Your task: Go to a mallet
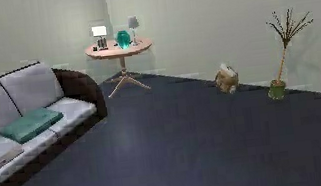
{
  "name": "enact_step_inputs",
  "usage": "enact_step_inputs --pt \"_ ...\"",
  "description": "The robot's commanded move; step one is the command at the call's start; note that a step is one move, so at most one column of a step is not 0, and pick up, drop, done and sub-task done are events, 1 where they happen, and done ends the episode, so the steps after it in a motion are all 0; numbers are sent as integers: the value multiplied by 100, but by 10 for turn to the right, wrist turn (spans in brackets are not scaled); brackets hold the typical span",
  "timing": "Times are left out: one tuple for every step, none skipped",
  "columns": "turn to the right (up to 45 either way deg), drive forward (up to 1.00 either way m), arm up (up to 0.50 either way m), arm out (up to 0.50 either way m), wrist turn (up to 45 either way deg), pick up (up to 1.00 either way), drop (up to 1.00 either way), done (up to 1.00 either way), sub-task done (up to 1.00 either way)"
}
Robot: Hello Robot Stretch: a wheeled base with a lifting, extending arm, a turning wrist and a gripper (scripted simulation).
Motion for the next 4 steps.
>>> enact_step_inputs --pt "300 0 0 0 0 0 0 0 0" --pt "0 100 0 0 0 0 0 0 0" --pt "0 50 0 0 0 0 0 0 0" --pt "450 0 0 0 0 0 0 0 0"
